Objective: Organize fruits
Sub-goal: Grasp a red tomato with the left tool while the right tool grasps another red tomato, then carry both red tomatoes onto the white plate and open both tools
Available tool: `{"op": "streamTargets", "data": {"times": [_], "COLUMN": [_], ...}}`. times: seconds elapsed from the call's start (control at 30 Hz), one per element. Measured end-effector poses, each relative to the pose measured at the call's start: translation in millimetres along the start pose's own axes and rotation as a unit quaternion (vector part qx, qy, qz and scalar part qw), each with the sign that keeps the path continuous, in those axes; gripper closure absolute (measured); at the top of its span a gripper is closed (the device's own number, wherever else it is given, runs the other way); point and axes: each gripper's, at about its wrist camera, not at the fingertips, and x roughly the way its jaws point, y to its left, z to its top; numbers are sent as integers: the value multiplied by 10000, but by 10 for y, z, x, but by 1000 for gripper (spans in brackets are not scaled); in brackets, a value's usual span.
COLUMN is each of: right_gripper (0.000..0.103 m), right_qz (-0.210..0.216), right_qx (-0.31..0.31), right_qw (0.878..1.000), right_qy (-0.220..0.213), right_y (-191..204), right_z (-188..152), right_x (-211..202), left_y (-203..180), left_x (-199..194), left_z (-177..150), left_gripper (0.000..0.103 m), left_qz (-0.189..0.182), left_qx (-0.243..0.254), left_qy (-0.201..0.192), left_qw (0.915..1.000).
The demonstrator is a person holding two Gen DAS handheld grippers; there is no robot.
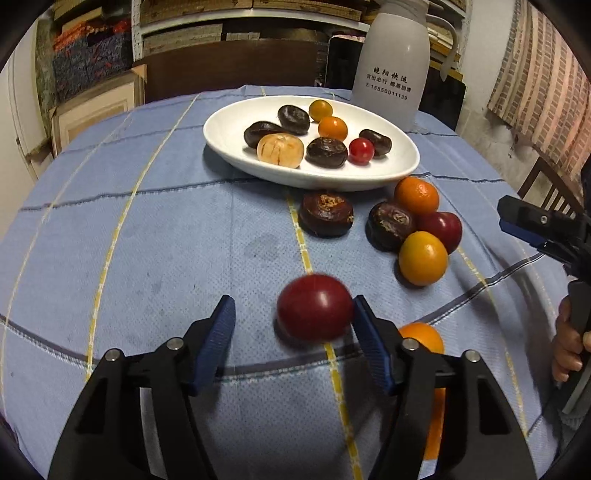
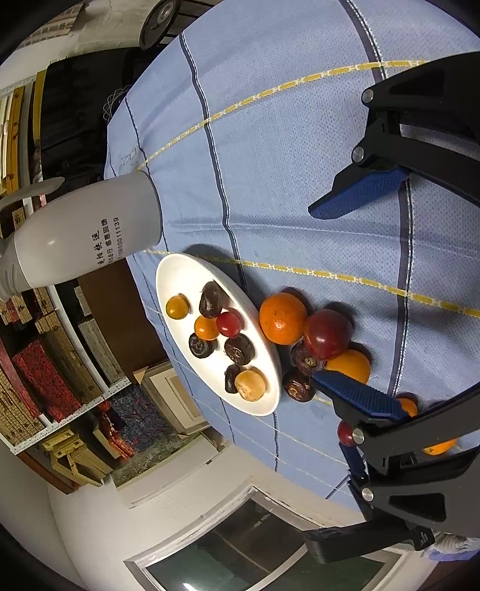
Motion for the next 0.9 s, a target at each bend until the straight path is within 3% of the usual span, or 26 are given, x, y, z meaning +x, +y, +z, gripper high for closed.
{"op": "streamTargets", "data": {"times": [0.07, 0.17, 0.3, 0.47, 0.8, 0.9], "right_gripper": [18, 18, 20, 35, 59, 64], "right_qz": [13, 152, 538, 1045, 1024, 1083], "right_qx": [1, 85, 275, 480, 920, 859], "right_qw": [10000, 9998, 9977, 9914, 9850, 9854], "right_qy": [23, 118, 315, 627, 1039, 991], "right_y": [-2, -18, -27, 52, 7, 35], "right_z": [-7, -25, -41, -31, -50, -62], "right_x": [11, 38, 97, 240, 559, 551], "left_y": [-35, -45, -1, 19, -21, -11], "left_x": [20, 55, 40, 39, 51, 50], "left_z": [25, 3, -9, -3, -1, -1], "left_gripper": [39, 56, 65, 65, 65, 65], "left_qz": [59, -113, -122, -182, -89, -113], "left_qx": [106, 133, 30, -54, 42, 25], "left_qy": [-31, 126, 118, 116, 95, 76], "left_qw": [9999, 9998, 9999, 9998, 9999, 9999]}}
